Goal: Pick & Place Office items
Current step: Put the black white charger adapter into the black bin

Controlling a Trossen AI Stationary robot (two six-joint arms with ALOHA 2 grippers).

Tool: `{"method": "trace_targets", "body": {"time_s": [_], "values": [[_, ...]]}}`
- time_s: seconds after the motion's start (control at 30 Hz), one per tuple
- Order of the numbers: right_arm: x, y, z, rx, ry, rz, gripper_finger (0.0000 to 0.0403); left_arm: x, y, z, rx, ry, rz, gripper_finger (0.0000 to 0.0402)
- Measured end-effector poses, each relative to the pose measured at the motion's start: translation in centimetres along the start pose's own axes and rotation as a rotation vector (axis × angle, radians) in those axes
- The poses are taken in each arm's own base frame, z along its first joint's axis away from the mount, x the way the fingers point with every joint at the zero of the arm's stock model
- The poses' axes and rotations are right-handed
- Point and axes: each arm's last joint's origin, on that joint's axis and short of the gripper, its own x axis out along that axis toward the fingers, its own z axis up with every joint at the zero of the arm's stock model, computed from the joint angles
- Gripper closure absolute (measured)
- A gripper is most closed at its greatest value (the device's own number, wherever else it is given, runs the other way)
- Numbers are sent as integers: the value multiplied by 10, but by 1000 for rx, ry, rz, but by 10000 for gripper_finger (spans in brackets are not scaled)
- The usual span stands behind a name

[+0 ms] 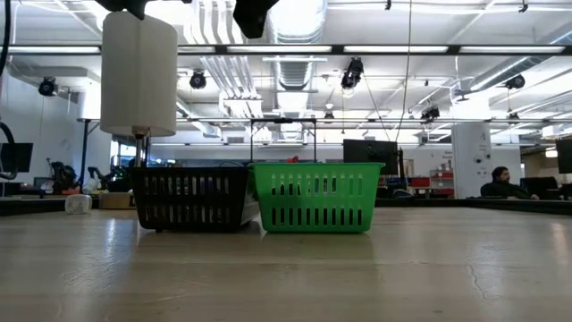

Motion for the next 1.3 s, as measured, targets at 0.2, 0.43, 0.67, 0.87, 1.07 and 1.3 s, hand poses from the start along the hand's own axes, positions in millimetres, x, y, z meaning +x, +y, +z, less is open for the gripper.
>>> {"method": "trace_targets", "body": {"time_s": [0.2,0.43,0.67,0.87,1.07,1.3], "values": [[2,-2,-1,4,-8,2,273,0,0,1,3,-11,-3,67],[8,-8,-5,9,-9,-16,273,0,0,2,6,-24,-4,67],[13,-14,-7,6,-10,-41,273,0,0,2,6,-25,-2,67],[13,-18,-4,-5,-50,-62,273,0,-1,4,10,-46,-6,67],[13,-20,-3,-21,-56,-74,273,0,-1,7,15,-70,-10,67],[14,-21,-4,-22,-57,-81,273,0,-1,8,38,-87,4,67]]}}
